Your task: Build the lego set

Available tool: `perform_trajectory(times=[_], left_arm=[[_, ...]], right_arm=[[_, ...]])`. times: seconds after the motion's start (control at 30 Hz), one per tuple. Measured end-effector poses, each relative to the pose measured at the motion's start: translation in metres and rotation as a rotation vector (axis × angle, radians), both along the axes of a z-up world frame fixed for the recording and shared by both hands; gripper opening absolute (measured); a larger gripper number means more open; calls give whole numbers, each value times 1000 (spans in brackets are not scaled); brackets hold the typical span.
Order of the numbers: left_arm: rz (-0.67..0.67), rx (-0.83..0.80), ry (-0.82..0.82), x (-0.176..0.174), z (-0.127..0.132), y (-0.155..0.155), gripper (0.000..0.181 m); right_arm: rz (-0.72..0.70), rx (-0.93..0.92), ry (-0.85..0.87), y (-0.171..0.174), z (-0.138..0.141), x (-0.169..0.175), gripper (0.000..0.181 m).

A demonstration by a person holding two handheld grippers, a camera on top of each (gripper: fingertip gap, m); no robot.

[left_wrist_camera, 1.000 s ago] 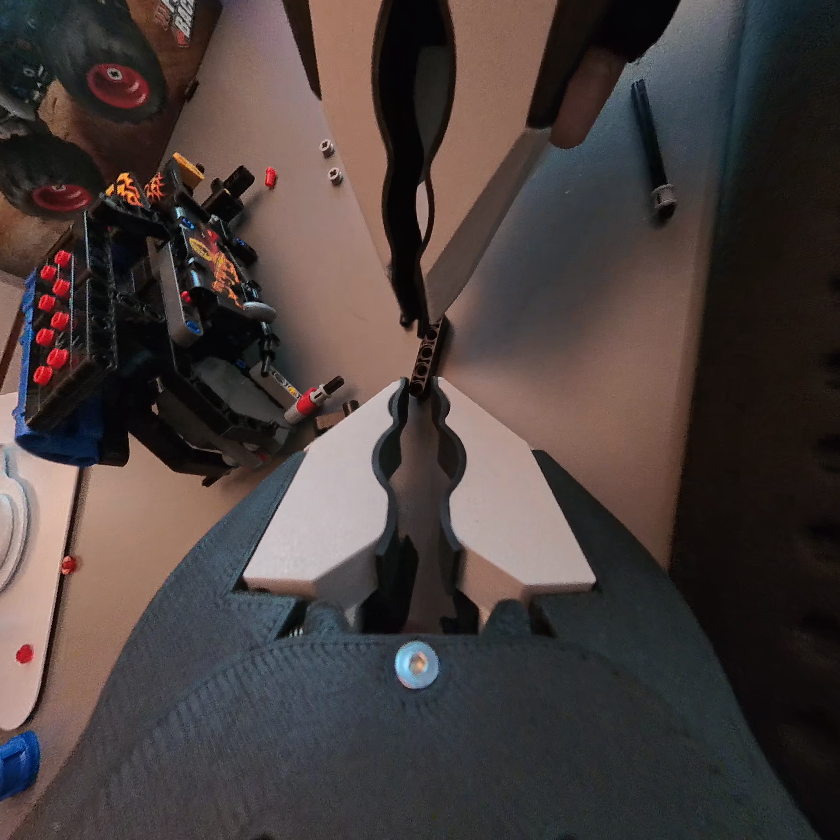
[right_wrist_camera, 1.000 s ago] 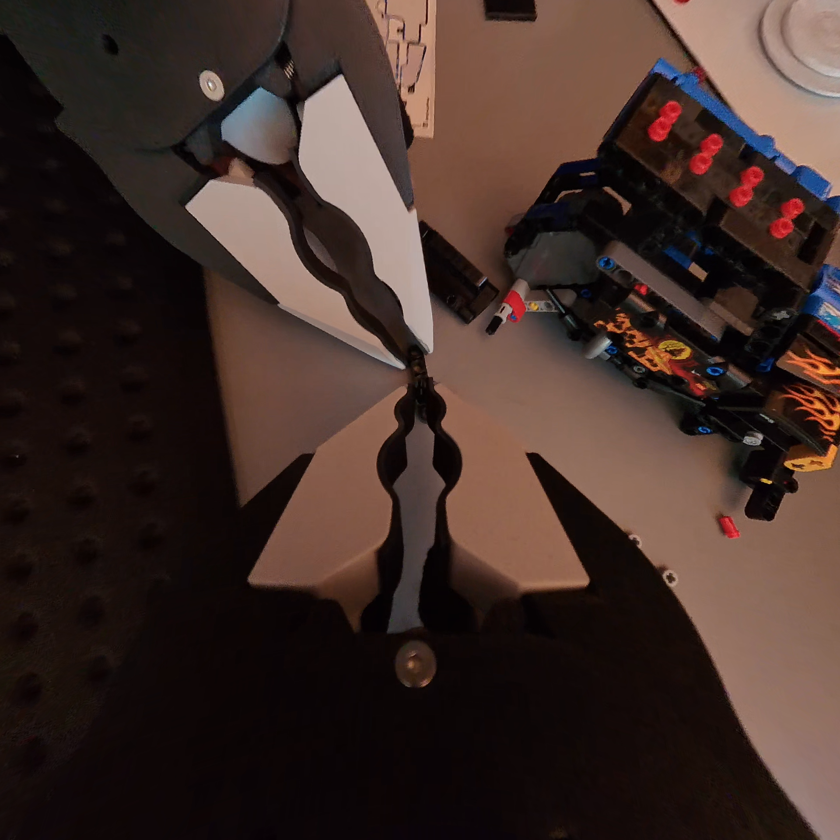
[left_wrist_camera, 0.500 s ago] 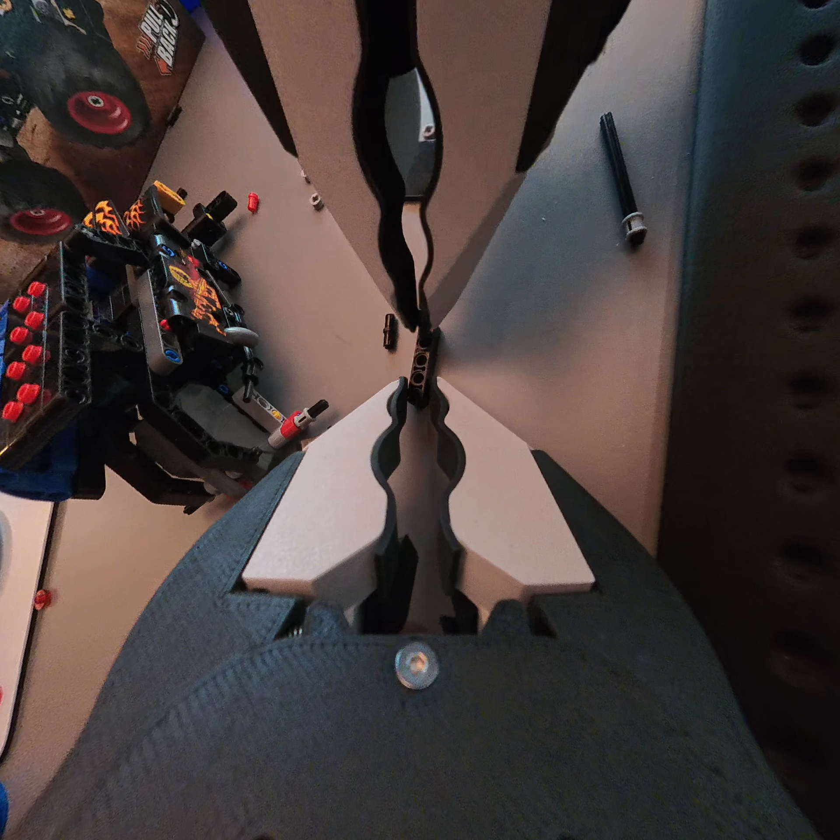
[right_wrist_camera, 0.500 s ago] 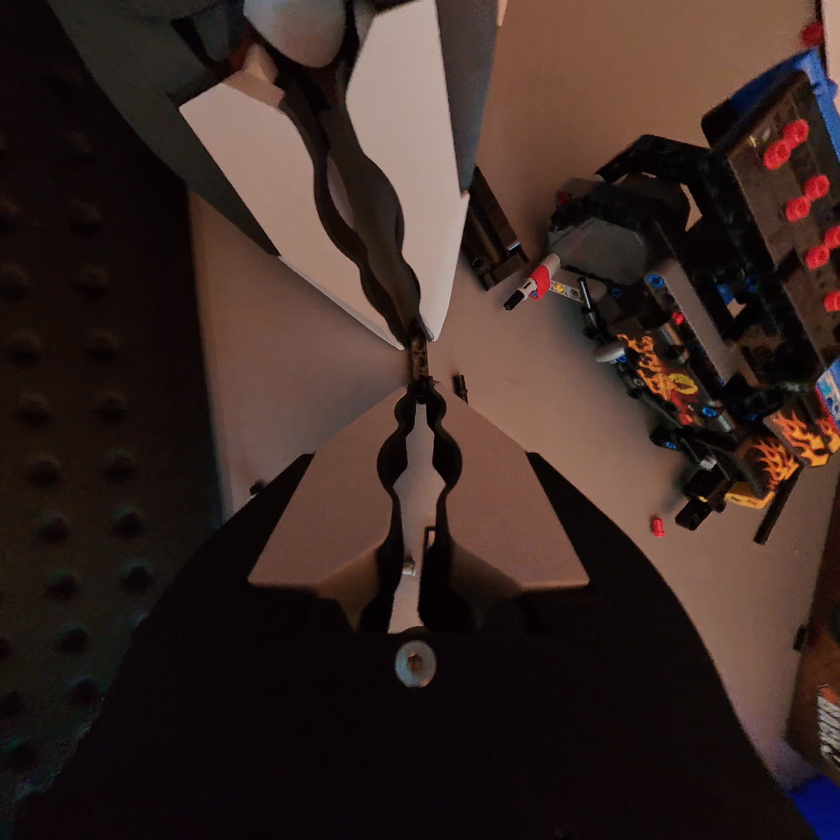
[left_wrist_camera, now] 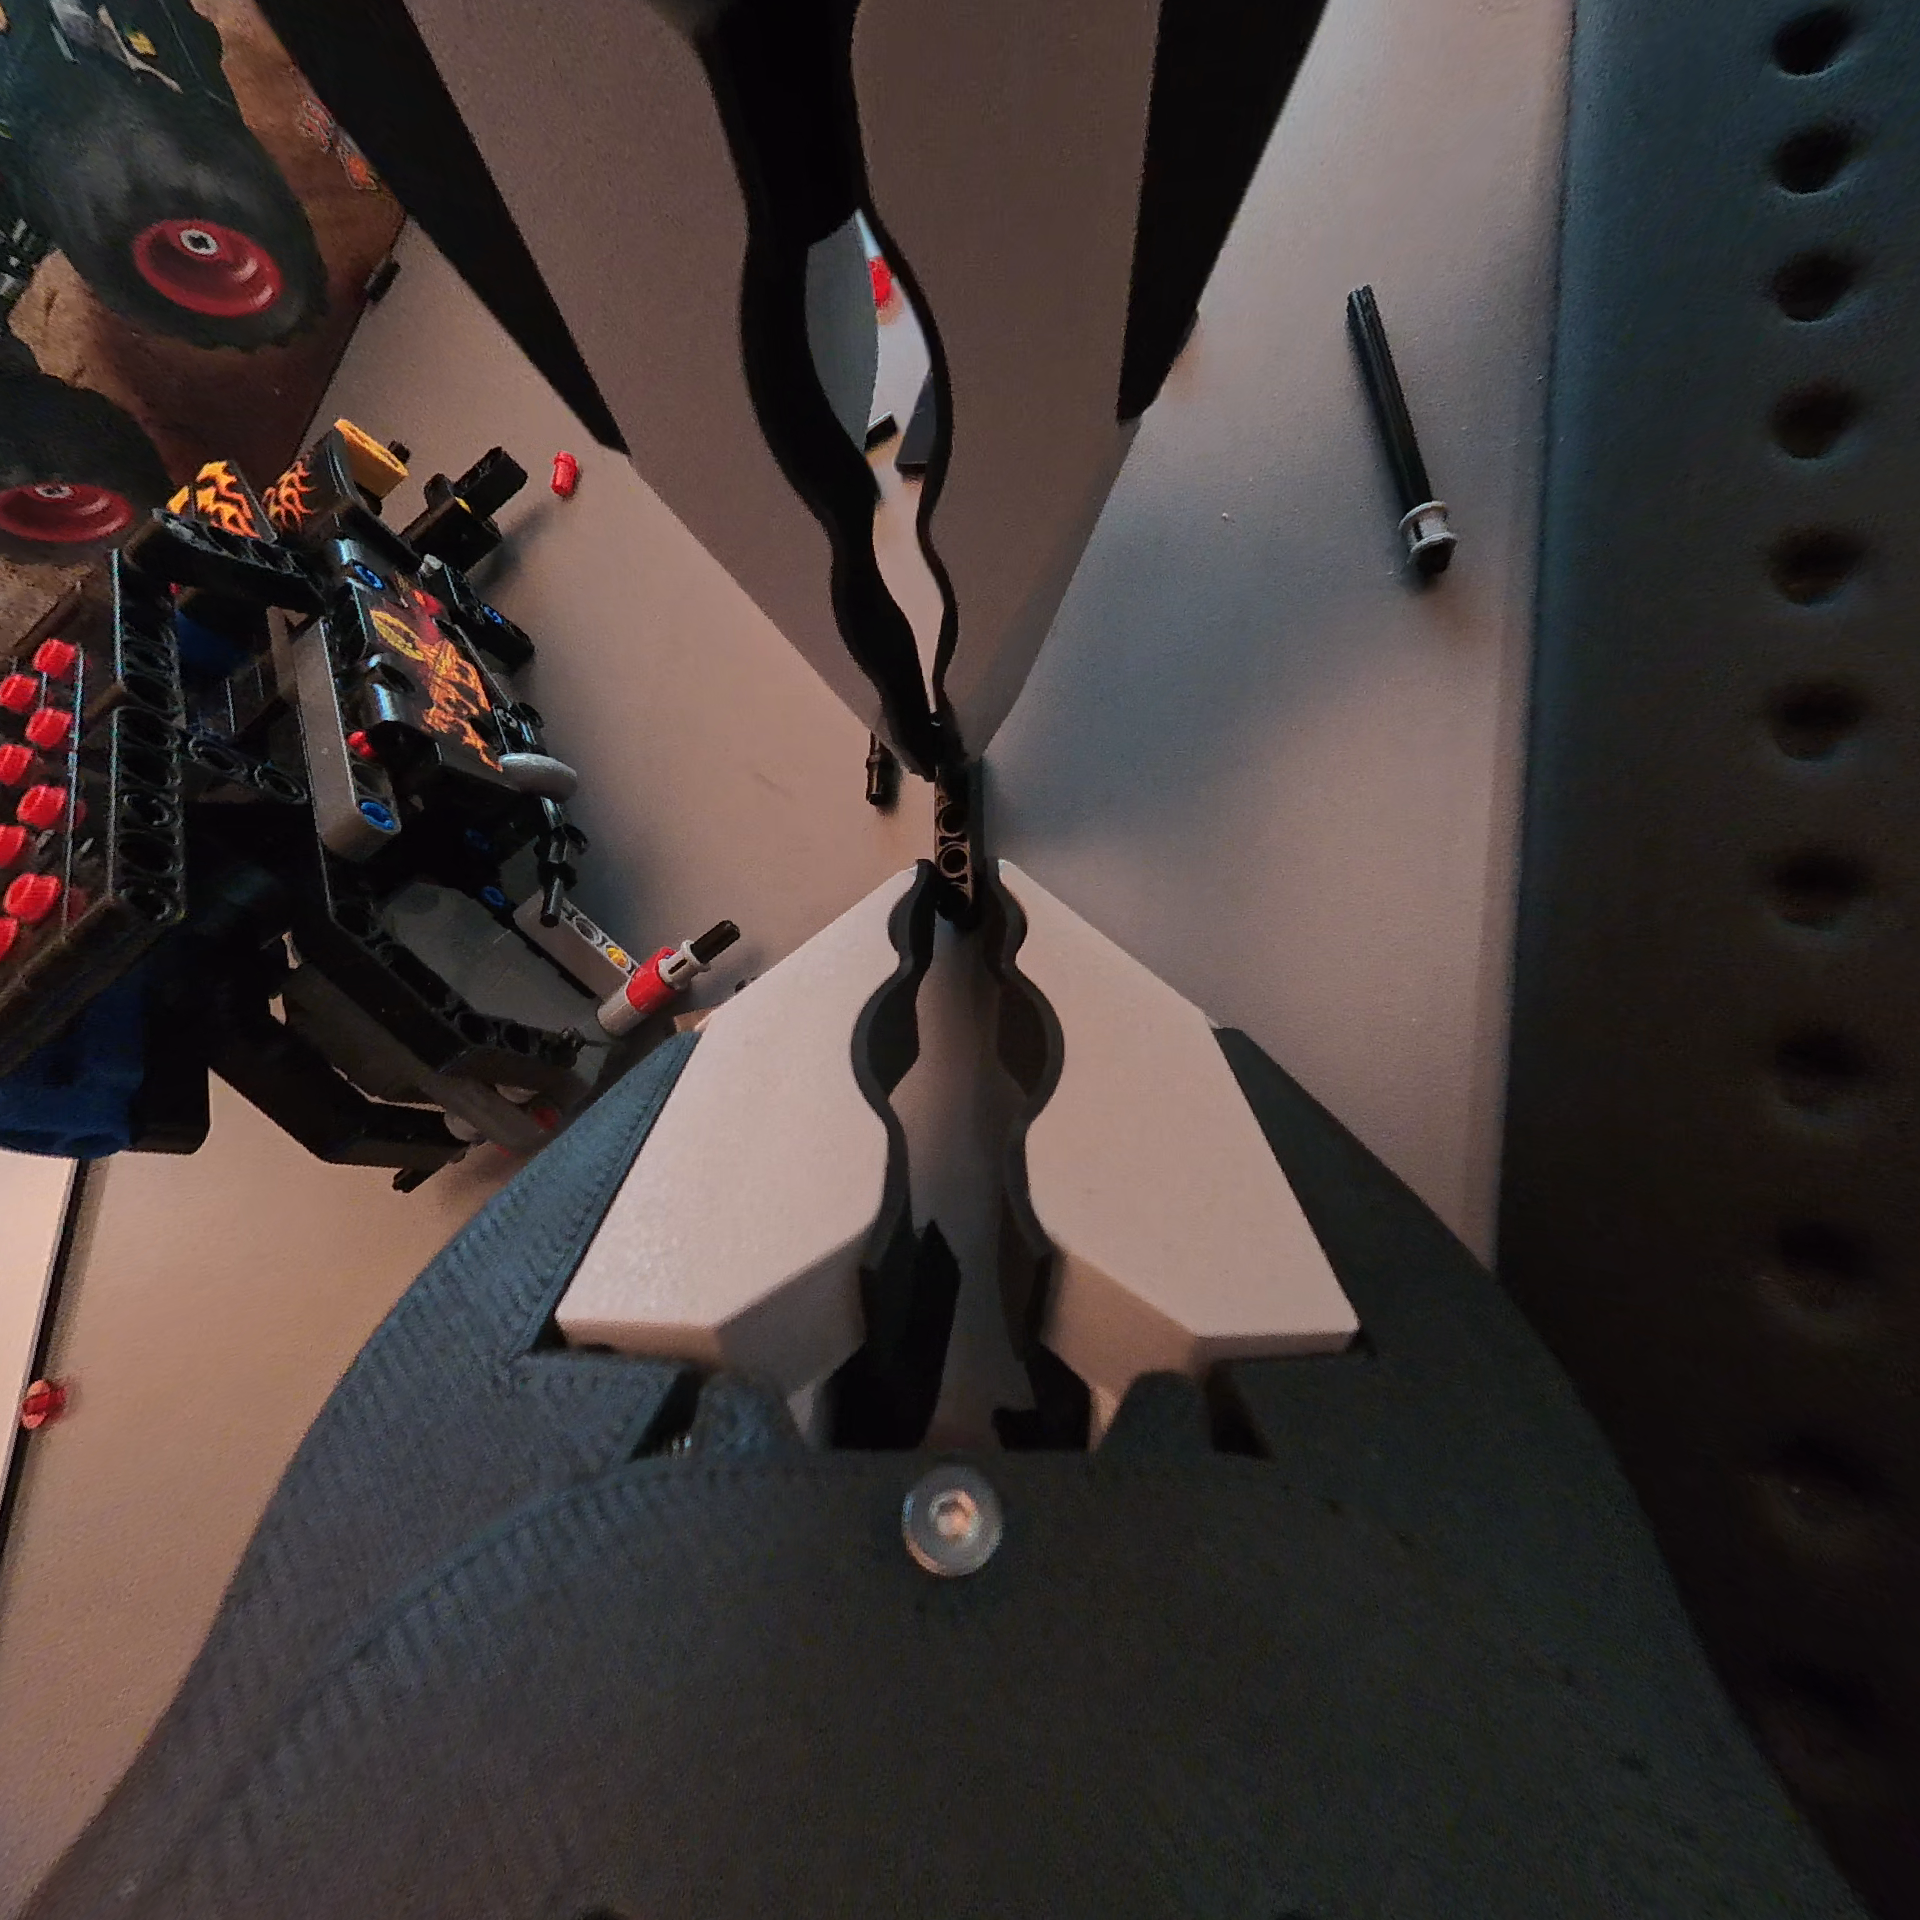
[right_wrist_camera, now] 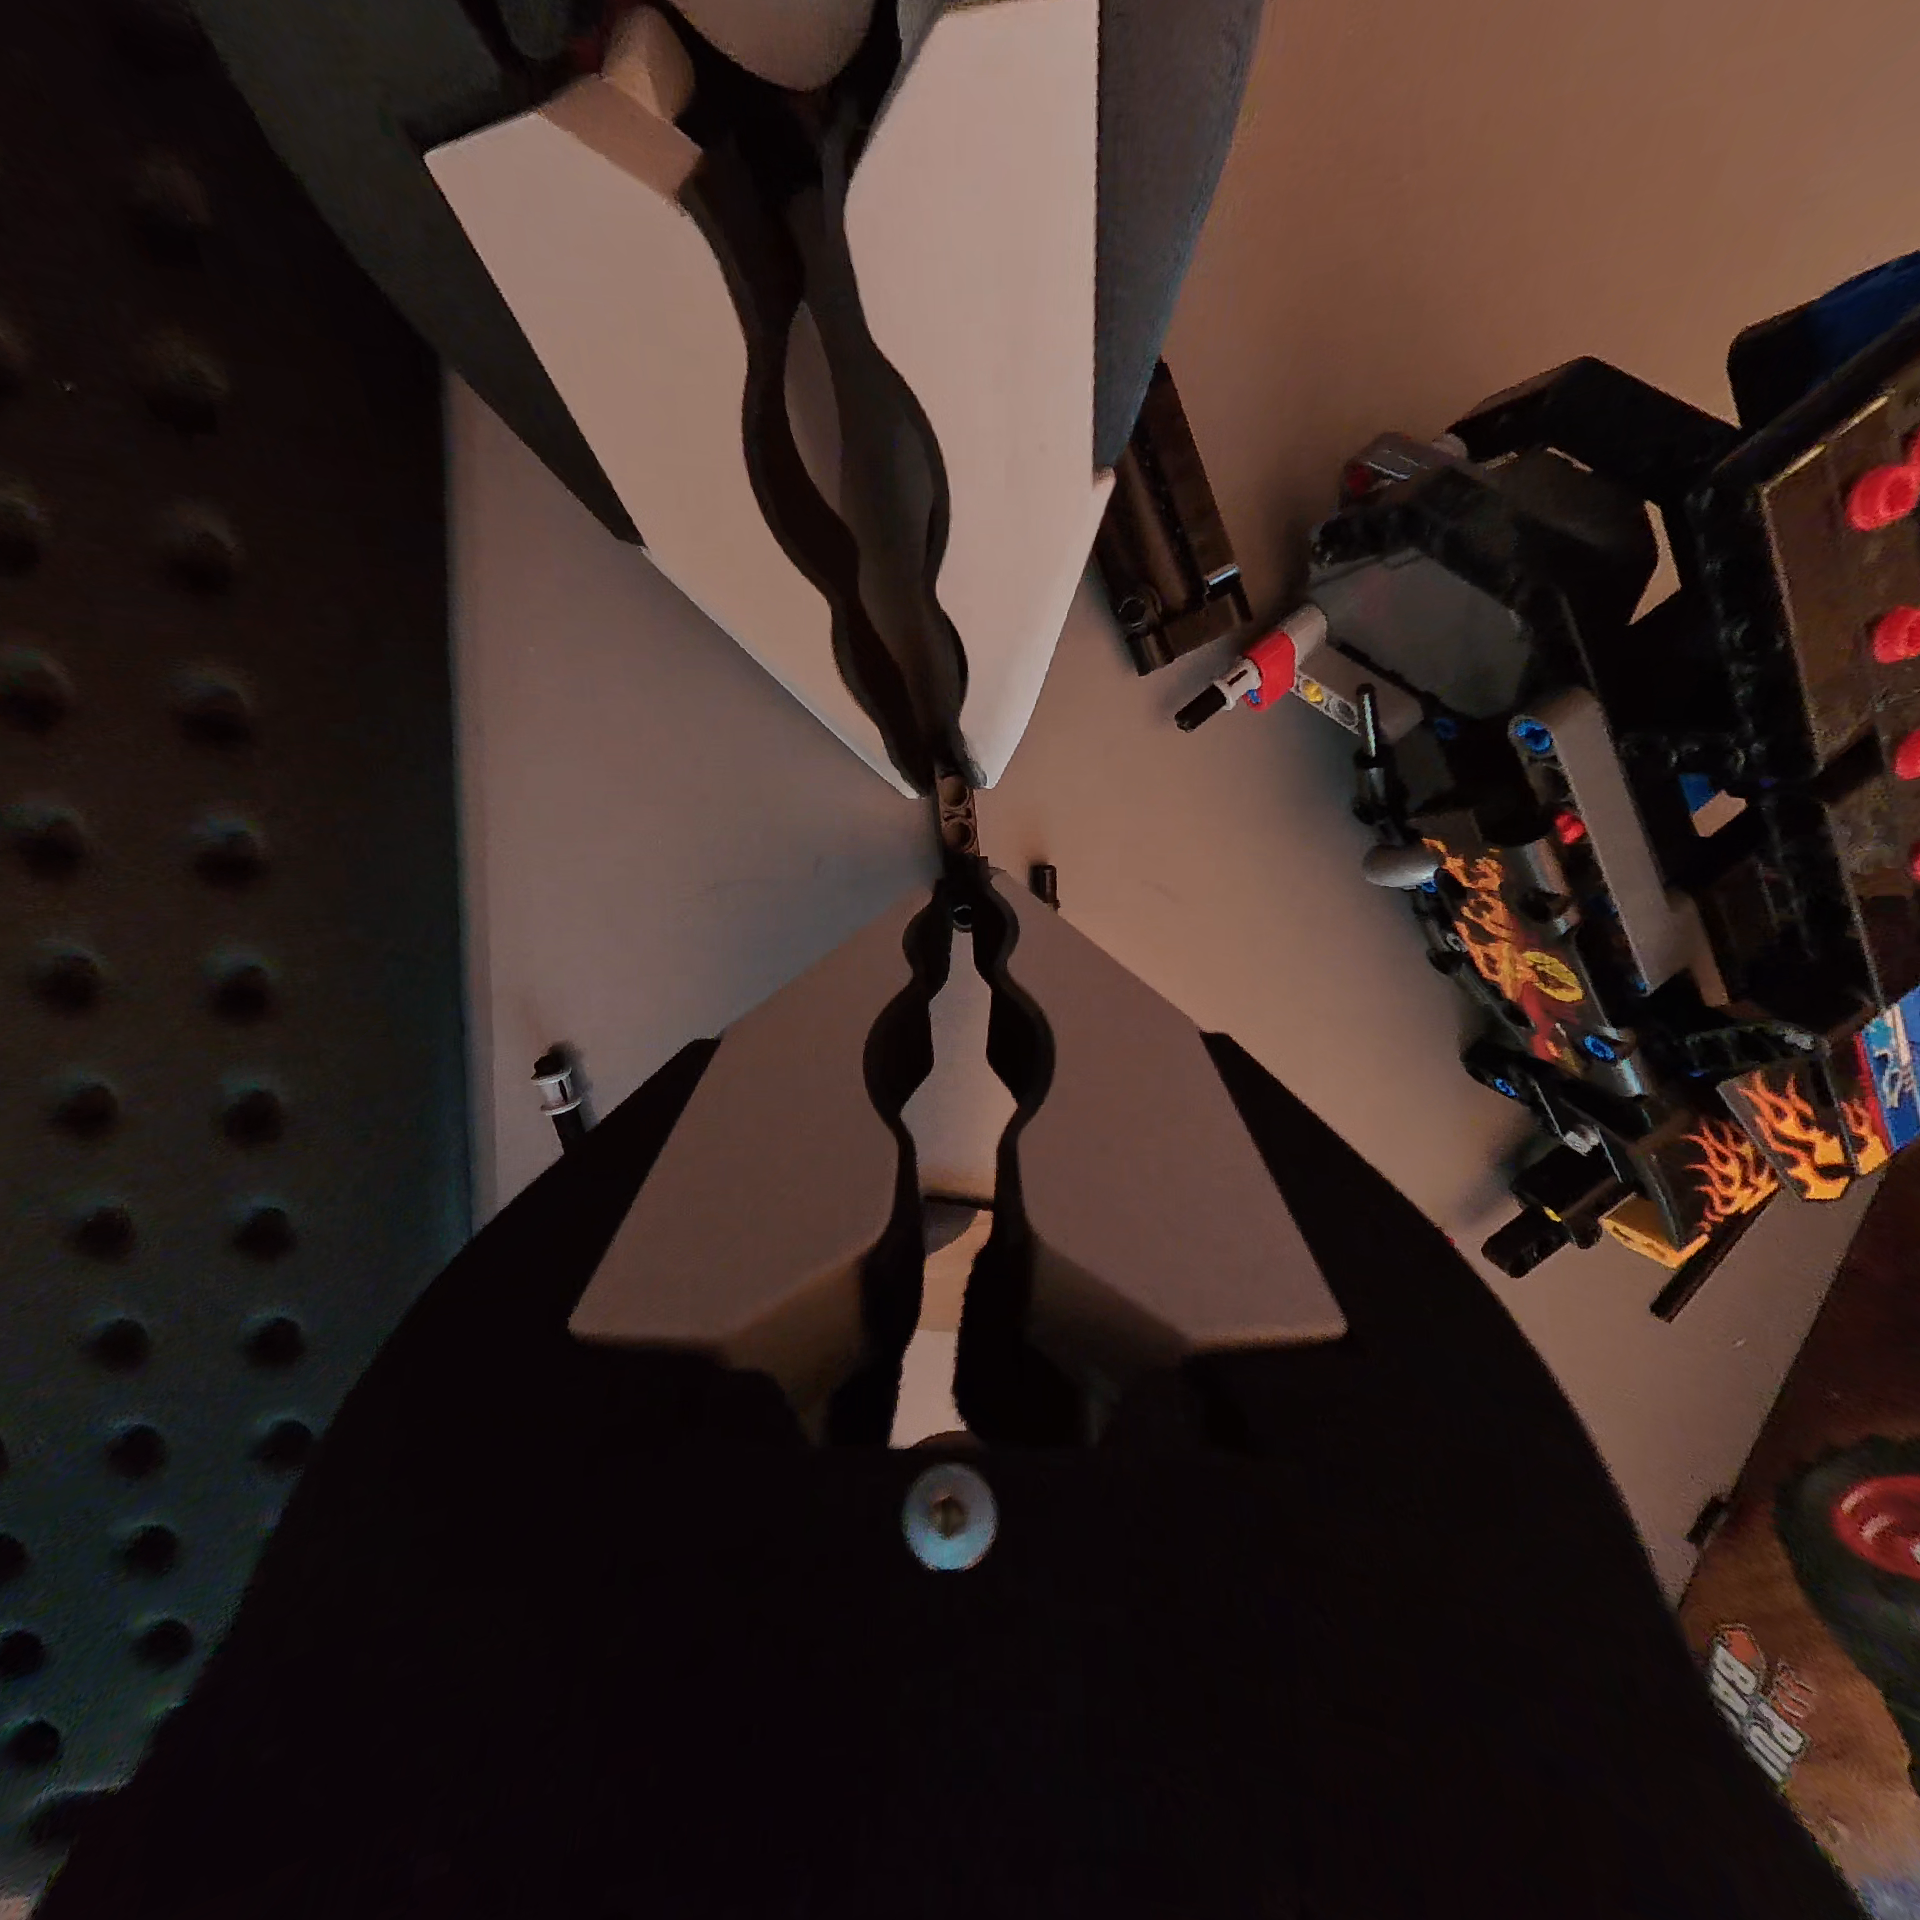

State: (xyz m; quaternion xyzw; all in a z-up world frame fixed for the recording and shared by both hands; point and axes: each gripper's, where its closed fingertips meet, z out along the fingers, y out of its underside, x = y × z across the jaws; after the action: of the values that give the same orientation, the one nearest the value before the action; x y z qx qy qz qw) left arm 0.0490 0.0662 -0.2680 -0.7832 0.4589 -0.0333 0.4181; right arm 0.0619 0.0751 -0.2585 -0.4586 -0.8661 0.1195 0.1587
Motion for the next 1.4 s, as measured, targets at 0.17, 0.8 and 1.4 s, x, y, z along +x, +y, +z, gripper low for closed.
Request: perform_trajectory(times=[0.17, 0.8, 1.4], left_arm=[[-1, -2, -5, 0, 0, 0, 7], [-26, -46, -38, 1, -1, -10, 8], [-8, 22, -148, -1, 24, -8, 26]], right_arm=[[38, 10, -43, 0, 0, 0, 0], [-158, -54, 103, 45, 4, -12, 5], [-264, -451, 256, 29, 18, -19, 1]])
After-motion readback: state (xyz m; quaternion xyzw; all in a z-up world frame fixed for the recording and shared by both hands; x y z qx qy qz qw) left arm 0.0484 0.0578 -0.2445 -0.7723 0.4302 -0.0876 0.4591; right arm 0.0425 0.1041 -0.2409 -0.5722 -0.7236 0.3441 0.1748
